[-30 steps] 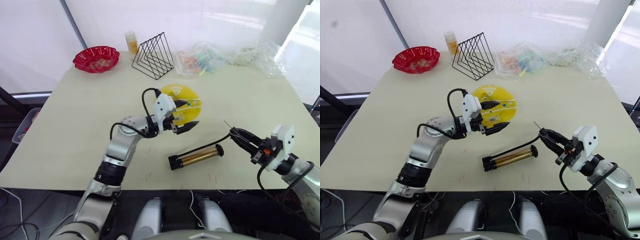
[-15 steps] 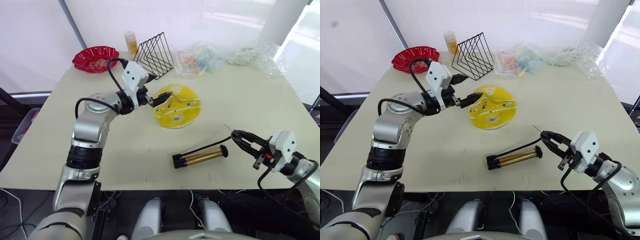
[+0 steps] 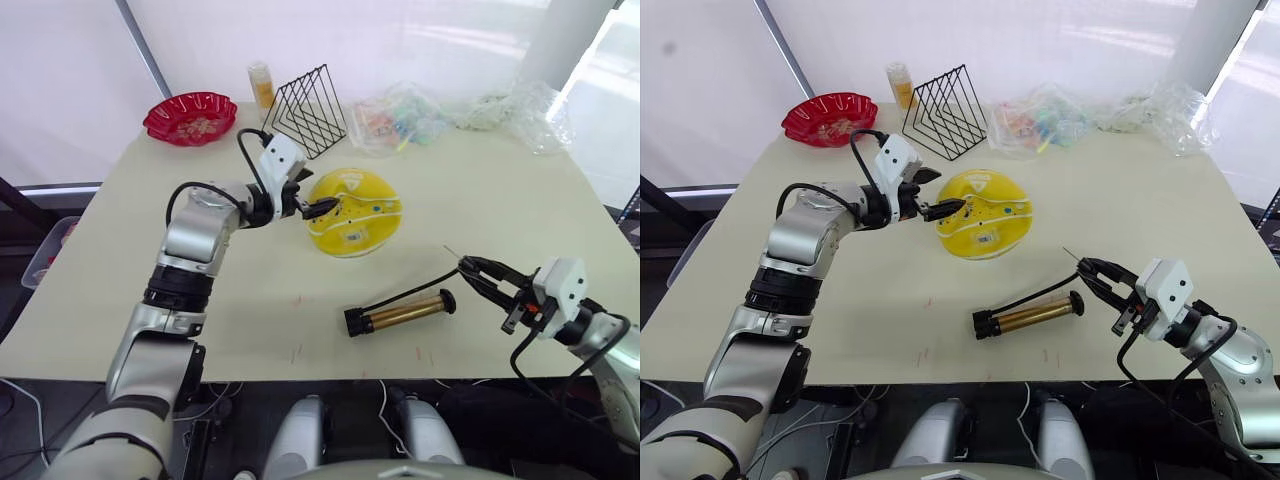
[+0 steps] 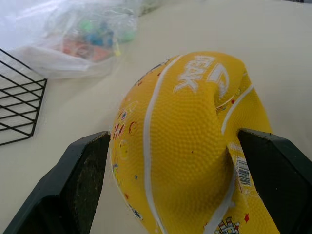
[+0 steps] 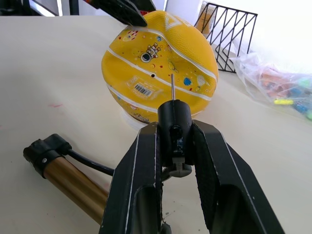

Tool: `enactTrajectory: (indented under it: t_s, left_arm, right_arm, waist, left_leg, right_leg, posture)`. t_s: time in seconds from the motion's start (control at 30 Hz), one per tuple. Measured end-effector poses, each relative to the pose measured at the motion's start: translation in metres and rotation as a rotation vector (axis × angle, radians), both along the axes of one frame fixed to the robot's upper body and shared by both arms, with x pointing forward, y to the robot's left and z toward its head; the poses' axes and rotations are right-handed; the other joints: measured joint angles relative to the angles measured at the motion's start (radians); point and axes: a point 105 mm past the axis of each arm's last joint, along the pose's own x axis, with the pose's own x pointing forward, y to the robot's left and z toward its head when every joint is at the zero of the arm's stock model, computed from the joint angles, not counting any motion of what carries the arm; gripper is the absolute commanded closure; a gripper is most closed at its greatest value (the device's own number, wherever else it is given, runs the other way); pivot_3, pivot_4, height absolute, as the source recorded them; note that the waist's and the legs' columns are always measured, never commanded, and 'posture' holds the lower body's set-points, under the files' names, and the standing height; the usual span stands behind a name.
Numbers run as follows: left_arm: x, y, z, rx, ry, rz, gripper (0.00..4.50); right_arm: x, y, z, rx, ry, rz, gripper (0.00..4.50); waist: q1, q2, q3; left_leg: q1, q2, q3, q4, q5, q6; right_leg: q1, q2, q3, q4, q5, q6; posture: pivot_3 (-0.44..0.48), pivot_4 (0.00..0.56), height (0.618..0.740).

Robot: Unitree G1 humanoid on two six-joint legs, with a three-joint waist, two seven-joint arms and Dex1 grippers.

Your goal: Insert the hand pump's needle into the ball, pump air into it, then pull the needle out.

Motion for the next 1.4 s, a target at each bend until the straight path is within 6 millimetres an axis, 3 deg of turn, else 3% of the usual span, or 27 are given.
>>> enactTrajectory:
  t_s: [0.07,0.13,0.2,0.27,0.4,0.43,0.47,0.5,0.77,0.97,1.1,1.4]
  left_arm:
    - [0.005,0.001,-0.004,-0.002,0.018,0.012,0.08]
    - [0.006,0.001,-0.004,-0.001,0.018,0.013,0.46]
    - [0.007,0.0,-0.005,-0.006,0.019,0.01,1.25]
    - [0.009,-0.004,-0.003,-0.011,0.012,0.005,1.66]
    - [0.012,-0.005,-0.005,-0.018,0.012,0.022,3.43]
    - [0.012,-0.005,-0.006,-0.017,0.014,0.026,3.67]
    - [0.013,-0.006,-0.008,-0.022,0.017,0.033,4.26]
    - [0.013,-0.006,-0.008,-0.023,0.019,0.034,4.49]
    - [0.01,-0.005,-0.012,-0.055,0.022,0.081,4.49]
    - [0.006,-0.005,-0.014,-0.076,0.029,0.104,4.49]
    - [0.002,-0.007,-0.015,-0.087,0.03,0.121,4.49]
    - [-0.002,-0.013,-0.016,-0.103,0.027,0.154,4.49]
  right_arm:
    - [0.0,0.0,0.0,0.004,-0.001,-0.007,4.1]
    - [0.001,0.0,0.0,0.004,-0.001,-0.01,4.1]
    - [0.001,0.0,-0.001,0.001,-0.001,-0.017,4.1]
    - [0.001,0.002,-0.001,0.001,-0.002,-0.013,4.1]
    - [0.0,0.005,0.001,0.0,-0.006,-0.011,4.1]
    - [0.0,0.005,0.0,0.0,-0.005,-0.012,4.1]
    - [0.001,0.005,0.0,0.001,0.001,-0.018,4.1]
    - [0.001,0.005,-0.001,0.001,0.002,-0.017,4.1]
    - [0.008,0.012,0.002,0.025,0.037,-0.005,4.1]
    - [0.018,0.031,0.013,0.057,0.092,0.021,4.1]
    - [0.029,0.045,0.015,0.025,0.148,0.022,4.1]
    - [0.053,0.055,0.019,-0.076,0.238,-0.063,4.1]
  waist:
    - [0.0,0.0,0.0]
    - [0.0,0.0,0.0]
    - [0.001,0.0,0.0]
    - [0.002,0.0,0.0]
    - [0.003,0.0,0.0]
    - [0.003,0.0,0.0]
    - [0.003,0.0,0.0]
    - [0.003,0.0,0.0]
    - [0.001,0.0,0.0]
    - [0.0,0.0,0.0]
    - [0.0,0.0,0.0]
    - [0.002,0.0,0.0]
  left_leg:
    - [0.0,0.0,0.0,0.0,0.0,0.0]
    - [0.0,0.0,0.0,0.0,0.0,0.0]
    - [0.0,0.0,0.0,0.0,0.0,0.0]
    - [0.0,0.0,0.0,0.001,0.0,0.0]
    - [0.0,0.0,0.0,0.003,0.0,0.0]
    - [0.0,0.0,0.0,0.003,0.0,0.0]
    - [-0.001,0.0,0.0,0.003,0.0,0.0]
    - [-0.001,0.0,0.0,0.003,0.0,0.0]
    - [-0.001,0.001,0.0,0.004,0.0,0.0]
    - [-0.001,0.001,0.0,0.004,0.0,0.0]
    - [-0.001,0.001,0.0,0.004,0.0,0.0]
    - [-0.001,0.001,0.0,0.004,0.0,0.0]
  right_leg:
    - [0.0,0.0,0.0,0.0,0.0,0.0]
    - [0.0,0.0,0.0,0.0,0.0,0.0]
    - [0.0,0.0,0.0,0.0,0.0,0.0]
    - [0.0,0.0,0.0,0.001,0.0,0.0]
    - [0.0,0.0,0.0,0.002,0.0,0.001]
    - [0.0,0.0,0.0,0.002,0.0,0.001]
    - [0.0,0.0,0.0,0.001,0.0,0.001]
    - [0.0,0.0,0.0,0.001,0.0,0.001]
    - [0.0,0.0,0.001,0.001,0.001,0.001]
    - [0.0,-0.001,0.001,0.002,0.001,0.001]
    - [0.0,-0.001,0.001,0.002,0.001,0.001]
    - [0.0,-0.001,0.001,0.001,0.001,0.001]
  posture:
    - [0.0,0.15,0.737]
    - [0.0,0.15,0.737]
    - [0.0,0.15,0.737]
    - [0.0,0.15,0.737]
    - [0.0,0.15,0.737]
    - [0.0,0.15,0.737]
    - [0.0,0.15,0.737]
    - [0.0,0.15,0.737]
    - [0.0,0.15,0.737]
    - [0.0,0.15,0.737]
    - [0.0,0.15,0.737]
    - [0.0,0.15,0.737]
